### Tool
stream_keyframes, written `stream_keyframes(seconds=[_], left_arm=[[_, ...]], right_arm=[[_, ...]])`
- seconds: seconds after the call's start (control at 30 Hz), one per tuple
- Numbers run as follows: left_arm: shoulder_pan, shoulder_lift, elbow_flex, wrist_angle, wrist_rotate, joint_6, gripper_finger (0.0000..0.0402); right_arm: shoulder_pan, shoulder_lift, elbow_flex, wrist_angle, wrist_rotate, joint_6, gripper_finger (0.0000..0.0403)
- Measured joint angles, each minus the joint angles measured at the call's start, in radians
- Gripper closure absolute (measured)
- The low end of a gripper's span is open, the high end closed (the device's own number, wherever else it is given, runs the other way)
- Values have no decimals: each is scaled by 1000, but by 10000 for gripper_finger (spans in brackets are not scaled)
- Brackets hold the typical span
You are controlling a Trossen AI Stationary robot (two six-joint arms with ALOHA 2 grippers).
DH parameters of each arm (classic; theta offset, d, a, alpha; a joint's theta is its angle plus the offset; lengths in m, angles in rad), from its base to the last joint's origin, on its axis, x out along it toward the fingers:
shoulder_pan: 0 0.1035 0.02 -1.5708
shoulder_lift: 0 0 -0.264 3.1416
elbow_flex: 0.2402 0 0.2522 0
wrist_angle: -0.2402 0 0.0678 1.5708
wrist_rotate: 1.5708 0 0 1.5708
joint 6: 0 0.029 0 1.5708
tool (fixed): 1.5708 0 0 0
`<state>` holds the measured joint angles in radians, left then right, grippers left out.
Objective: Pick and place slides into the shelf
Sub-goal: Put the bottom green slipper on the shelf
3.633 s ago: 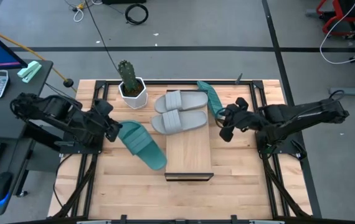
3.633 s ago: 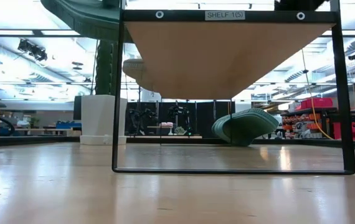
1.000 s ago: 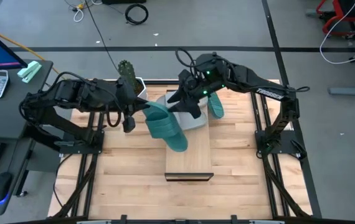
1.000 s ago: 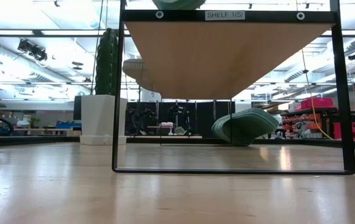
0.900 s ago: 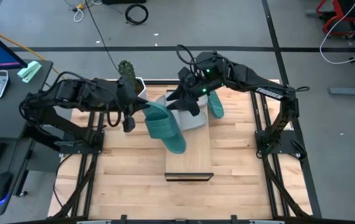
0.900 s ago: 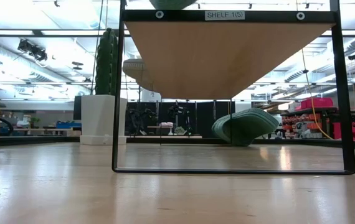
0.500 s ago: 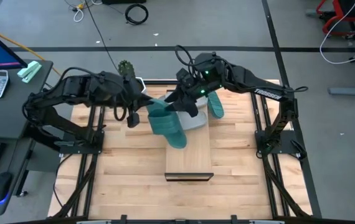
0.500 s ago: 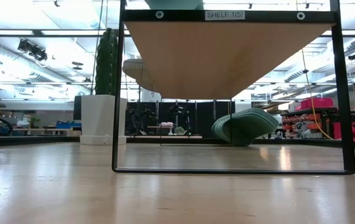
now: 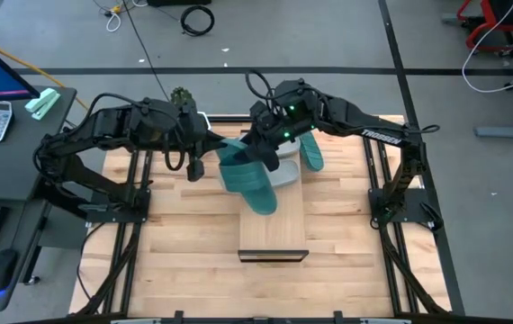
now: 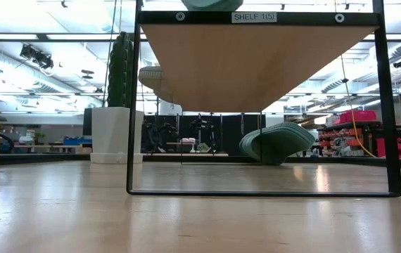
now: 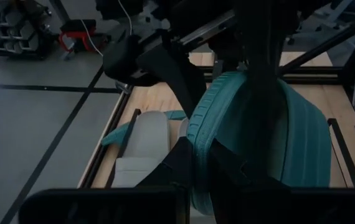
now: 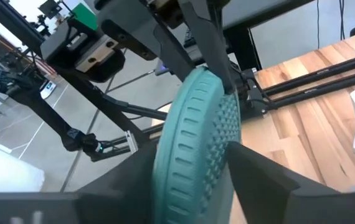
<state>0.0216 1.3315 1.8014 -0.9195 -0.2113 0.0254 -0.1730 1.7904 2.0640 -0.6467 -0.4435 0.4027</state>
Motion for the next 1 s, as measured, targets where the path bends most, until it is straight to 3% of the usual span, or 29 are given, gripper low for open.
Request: stream_keyframes(seconds=[0.33, 0.53, 0.73, 1.0], left_arm=[[0, 0, 0, 17, 0, 8, 368], [0, 0, 0, 23, -1, -13, 361], [-2, -13, 0, 90, -3, -13, 312], [-33, -53, 2, 257, -2, 64, 260]], right_arm=[[-3, 1, 0, -4, 18, -28, 347], [-2, 1, 0, -2, 21, -46, 352], [-10, 0, 1, 15, 29, -44, 338], [-12, 3, -1, -1, 65, -69, 353]])
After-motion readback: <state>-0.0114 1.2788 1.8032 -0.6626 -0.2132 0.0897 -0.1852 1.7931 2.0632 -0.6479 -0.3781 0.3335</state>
